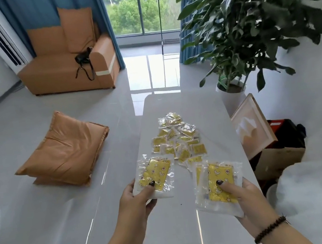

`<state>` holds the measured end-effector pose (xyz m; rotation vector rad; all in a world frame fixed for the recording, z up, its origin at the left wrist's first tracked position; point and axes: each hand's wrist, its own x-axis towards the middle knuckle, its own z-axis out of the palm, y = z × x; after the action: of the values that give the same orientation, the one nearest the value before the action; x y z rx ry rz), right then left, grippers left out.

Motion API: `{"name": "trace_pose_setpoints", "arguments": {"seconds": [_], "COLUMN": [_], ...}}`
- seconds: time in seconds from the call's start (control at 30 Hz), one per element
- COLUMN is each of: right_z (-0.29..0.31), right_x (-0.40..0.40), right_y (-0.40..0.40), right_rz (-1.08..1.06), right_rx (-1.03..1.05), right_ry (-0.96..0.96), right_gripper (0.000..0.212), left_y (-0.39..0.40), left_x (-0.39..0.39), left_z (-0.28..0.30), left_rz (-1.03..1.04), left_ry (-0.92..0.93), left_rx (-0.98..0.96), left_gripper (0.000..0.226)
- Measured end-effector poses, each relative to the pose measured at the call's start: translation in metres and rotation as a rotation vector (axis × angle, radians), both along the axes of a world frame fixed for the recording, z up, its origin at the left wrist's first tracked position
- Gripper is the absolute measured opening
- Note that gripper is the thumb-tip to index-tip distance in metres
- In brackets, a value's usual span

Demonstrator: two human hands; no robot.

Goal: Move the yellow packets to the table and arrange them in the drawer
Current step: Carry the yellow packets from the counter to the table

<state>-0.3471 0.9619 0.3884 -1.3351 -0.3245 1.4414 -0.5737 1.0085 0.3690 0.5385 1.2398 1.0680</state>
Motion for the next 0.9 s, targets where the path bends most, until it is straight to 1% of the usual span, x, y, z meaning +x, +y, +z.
{"name": "trace_pose_setpoints", "arguments": {"seconds": [0.13, 0.23, 0.37, 0.5, 0.67, 0.8, 0.9], "right_z": [-0.022, -0.041, -0.076, -0.137, -0.206, -0.253, -0.292], "right_x": [0.03, 0.044, 0.056, 0.066, 0.084, 0.086, 0.084], "right_y": [0.068, 0.118, 0.176, 0.23, 0.293, 0.33, 0.357], "right_rz": [-0.001, -0.005, -0.024, -0.081, -0.162, -0.177, -0.18], "right_rx": [-0.053, -0.098, -0.154, -0.239, -0.271, -0.304, -0.371], "right_ry": [-0.023, -0.045, -0.055, -0.048, -0.043, -0.04, 0.029], "right_gripper": [0.024, 0.023, 0.025, 0.026, 0.026, 0.026, 0.028], "left_y": [0.061, 0.106, 0.156, 0.202, 0.26, 0.296, 0.318], "left_x": [0.022, 0.037, 0.055, 0.069, 0.096, 0.111, 0.113], "left_z": [-0.022, -0.041, -0.077, -0.158, -0.271, -0.337, -0.382], "left_rz": [0.047, 0.069, 0.064, 0.066, 0.06, 0.013, -0.021], "left_ry": [0.03, 0.038, 0.091, 0.157, 0.141, 0.13, 0.162], "left_rx": [-0.071, -0.127, -0.165, -0.244, -0.353, -0.373, -0.387], "left_gripper": [0.02, 0.023, 0.023, 0.024, 0.024, 0.017, 0.016]}}
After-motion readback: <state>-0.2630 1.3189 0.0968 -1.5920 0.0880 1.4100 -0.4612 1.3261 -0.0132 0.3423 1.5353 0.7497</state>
